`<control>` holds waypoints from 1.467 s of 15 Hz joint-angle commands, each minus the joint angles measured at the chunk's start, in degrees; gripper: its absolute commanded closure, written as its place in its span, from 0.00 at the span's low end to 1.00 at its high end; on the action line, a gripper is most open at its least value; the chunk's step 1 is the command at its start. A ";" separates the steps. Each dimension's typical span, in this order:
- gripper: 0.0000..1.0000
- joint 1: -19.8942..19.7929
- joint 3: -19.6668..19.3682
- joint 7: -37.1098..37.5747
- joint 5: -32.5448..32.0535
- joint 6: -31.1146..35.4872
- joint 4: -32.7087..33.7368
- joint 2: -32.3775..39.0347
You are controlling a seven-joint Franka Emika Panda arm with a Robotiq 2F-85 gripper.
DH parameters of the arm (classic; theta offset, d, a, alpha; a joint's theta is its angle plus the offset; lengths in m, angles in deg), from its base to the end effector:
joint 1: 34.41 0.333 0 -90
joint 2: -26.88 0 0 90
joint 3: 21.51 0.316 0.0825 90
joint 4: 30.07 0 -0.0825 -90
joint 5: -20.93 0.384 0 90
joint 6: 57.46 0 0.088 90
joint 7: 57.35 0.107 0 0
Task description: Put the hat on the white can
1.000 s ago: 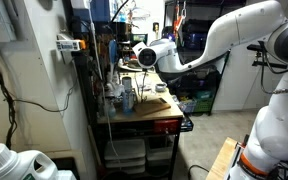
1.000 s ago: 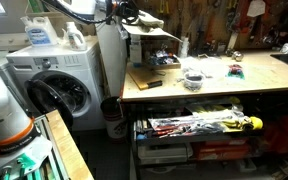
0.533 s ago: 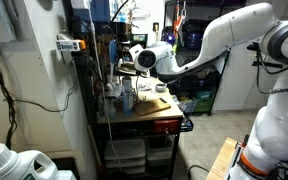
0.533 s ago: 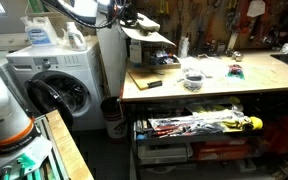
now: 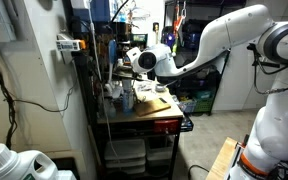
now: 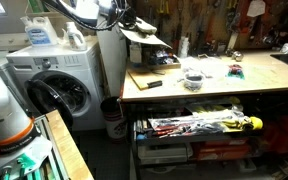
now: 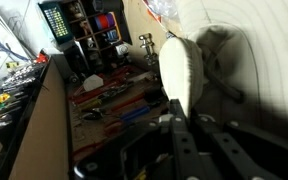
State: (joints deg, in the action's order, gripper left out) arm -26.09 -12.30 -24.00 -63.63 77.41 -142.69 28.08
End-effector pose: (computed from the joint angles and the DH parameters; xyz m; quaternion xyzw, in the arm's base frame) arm 0.5757 0.1669 0.5108 0.7736 0.2754 0.3608 0.4422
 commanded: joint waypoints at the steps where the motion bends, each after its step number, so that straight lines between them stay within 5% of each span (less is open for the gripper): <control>1: 0.99 0.01 -0.32 -1.26 0.08 2.21 -0.32 0.22; 15: 0.99 -0.12 -0.40 -11.19 1.22 4.39 -1.39 1.19; 19: 0.77 -0.24 -0.51 -13.52 2.35 4.84 -1.27 1.26; 22: 0.49 -0.28 -0.59 -14.56 2.46 4.91 -1.05 1.37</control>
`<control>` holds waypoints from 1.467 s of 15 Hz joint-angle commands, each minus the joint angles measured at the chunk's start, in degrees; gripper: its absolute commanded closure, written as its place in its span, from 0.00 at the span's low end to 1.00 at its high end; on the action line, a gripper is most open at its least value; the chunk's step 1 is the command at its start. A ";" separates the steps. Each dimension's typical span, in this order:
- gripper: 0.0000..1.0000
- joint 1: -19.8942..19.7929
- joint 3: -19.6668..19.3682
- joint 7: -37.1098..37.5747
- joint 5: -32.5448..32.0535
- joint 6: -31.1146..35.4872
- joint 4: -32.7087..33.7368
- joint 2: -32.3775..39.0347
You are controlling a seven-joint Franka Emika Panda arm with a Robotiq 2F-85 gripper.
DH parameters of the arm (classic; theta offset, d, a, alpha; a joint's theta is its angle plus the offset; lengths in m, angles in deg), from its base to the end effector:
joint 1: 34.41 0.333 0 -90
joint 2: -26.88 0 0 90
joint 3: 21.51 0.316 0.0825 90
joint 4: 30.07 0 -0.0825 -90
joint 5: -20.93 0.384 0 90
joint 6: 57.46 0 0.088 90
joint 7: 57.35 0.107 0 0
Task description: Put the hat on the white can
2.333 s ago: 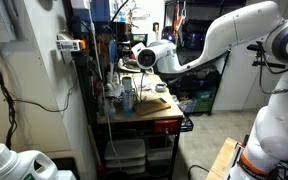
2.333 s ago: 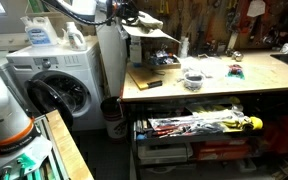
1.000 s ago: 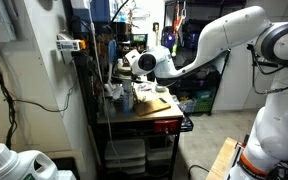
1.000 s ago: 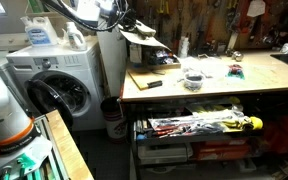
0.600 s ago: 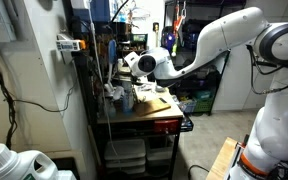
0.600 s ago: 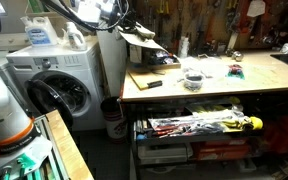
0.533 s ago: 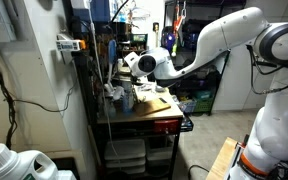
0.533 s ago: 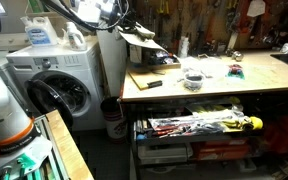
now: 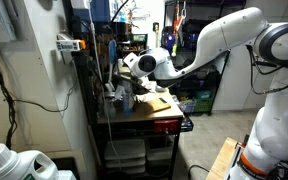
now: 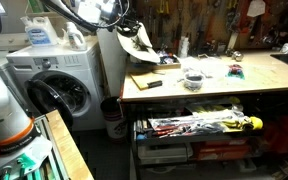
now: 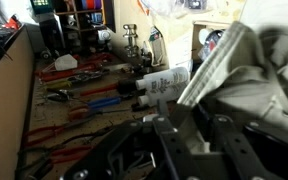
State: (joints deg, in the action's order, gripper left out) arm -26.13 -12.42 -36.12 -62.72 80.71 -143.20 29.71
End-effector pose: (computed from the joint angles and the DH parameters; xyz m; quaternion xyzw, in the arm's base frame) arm 0.5780 0.1734 0.4898 0.7464 0.3762 0.3121 0.4516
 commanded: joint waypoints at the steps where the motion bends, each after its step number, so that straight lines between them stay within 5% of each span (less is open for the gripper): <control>1: 0.35 -0.27 -0.51 -2.74 1.48 1.43 -0.56 -0.33; 6: 0.00 -0.57 -0.89 -3.94 1.57 1.83 -1.08 -1.01; 15: 0.00 -1.02 -1.50 -6.92 3.13 1.78 -2.12 -2.40; 22: 0.00 -1.88 -2.54 -12.84 14.97 10.16 -3.99 -4.49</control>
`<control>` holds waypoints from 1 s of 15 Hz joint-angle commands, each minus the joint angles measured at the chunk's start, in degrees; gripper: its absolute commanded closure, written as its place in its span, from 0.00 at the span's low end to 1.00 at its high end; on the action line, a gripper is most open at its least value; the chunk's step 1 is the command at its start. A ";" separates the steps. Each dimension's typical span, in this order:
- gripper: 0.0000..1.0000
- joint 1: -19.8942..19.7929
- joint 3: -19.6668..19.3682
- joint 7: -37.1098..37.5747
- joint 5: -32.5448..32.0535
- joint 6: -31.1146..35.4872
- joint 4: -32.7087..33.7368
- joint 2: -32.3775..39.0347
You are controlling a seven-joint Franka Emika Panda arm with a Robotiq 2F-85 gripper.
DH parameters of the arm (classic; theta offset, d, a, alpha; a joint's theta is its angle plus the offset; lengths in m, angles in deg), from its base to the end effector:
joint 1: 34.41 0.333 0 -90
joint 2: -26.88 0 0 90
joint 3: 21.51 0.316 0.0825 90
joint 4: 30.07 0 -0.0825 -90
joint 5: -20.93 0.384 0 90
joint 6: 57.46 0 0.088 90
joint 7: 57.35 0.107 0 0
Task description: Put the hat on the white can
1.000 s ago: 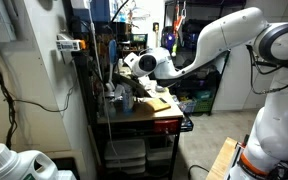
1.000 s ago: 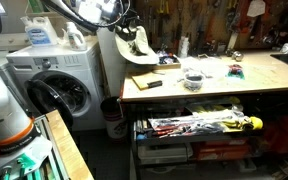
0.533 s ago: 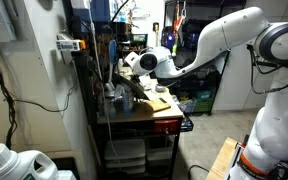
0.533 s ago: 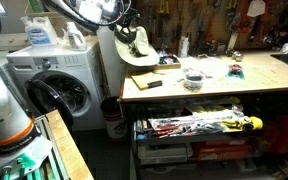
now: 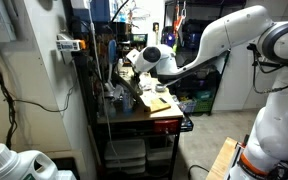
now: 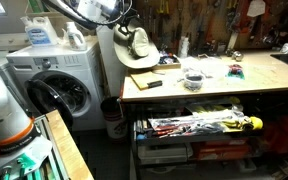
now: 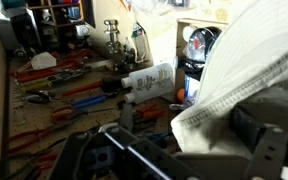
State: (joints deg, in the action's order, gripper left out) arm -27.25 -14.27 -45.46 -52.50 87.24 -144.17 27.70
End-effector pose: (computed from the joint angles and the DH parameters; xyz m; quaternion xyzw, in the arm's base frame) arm 0.5755 0.1573 0.5053 0.7665 0.3994 0.3053 0.3996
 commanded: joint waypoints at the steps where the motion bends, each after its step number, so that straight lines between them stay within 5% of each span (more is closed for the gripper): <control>1: 0.00 -0.81 -0.81 -4.48 5.61 2.66 -3.44 -2.81; 8: 0.00 -1.89 -2.58 -9.53 20.43 8.20 -8.43 -6.87; 15: 0.00 1.69 -6.77 -19.30 53.95 9.49 -15.10 -13.21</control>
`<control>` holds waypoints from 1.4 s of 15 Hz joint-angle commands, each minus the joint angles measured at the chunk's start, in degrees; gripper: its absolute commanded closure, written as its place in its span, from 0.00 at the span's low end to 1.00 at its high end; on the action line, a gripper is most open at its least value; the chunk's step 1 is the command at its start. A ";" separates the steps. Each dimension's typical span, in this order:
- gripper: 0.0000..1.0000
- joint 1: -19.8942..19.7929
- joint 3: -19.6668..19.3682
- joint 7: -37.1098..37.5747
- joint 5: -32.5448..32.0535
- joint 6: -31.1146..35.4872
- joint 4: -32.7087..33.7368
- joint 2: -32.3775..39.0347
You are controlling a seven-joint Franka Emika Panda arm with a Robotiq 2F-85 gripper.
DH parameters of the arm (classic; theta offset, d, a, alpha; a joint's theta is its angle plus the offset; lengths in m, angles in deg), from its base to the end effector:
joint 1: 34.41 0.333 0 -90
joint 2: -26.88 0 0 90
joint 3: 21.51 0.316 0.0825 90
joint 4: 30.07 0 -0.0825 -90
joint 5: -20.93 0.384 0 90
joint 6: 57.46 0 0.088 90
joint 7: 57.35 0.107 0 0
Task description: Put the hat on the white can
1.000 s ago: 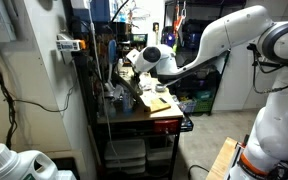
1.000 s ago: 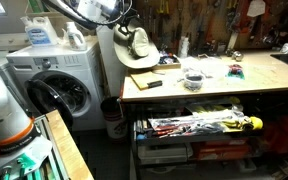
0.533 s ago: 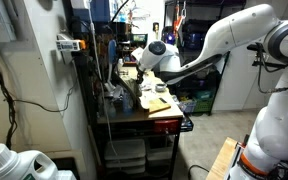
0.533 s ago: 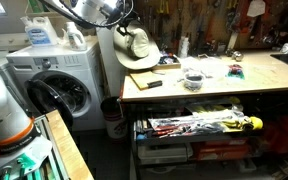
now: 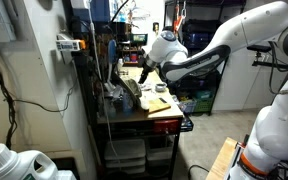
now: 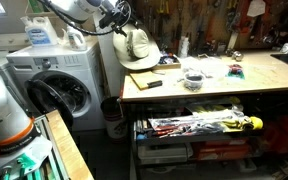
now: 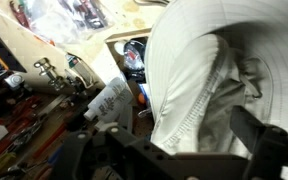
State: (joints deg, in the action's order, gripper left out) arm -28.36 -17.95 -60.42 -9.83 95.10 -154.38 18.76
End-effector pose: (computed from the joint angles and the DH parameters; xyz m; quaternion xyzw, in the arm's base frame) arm 0.5402 0.1078 0.5241 0.8891 0.2865 0.3105 0.1762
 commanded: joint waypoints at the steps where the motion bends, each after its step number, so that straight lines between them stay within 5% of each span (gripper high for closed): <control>1: 0.00 4.42 -4.47 -6.60 16.01 1.18 -5.78 -5.26; 2: 0.00 9.93 -8.94 -9.77 20.73 0.01 -6.90 -6.28; 3: 0.00 11.37 -10.32 -12.02 25.42 -0.86 -7.56 -7.51; 6: 0.00 8.05 -8.01 -16.43 34.96 -5.25 -8.74 -10.85; 9: 0.00 3.74 -5.62 -11.52 31.03 -10.50 -8.81 -13.00; 21: 0.00 -0.43 -4.03 -6.01 32.60 -24.13 -13.87 -26.26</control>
State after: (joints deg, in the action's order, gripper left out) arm -27.07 -22.98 -69.98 22.69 73.61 -164.68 -2.29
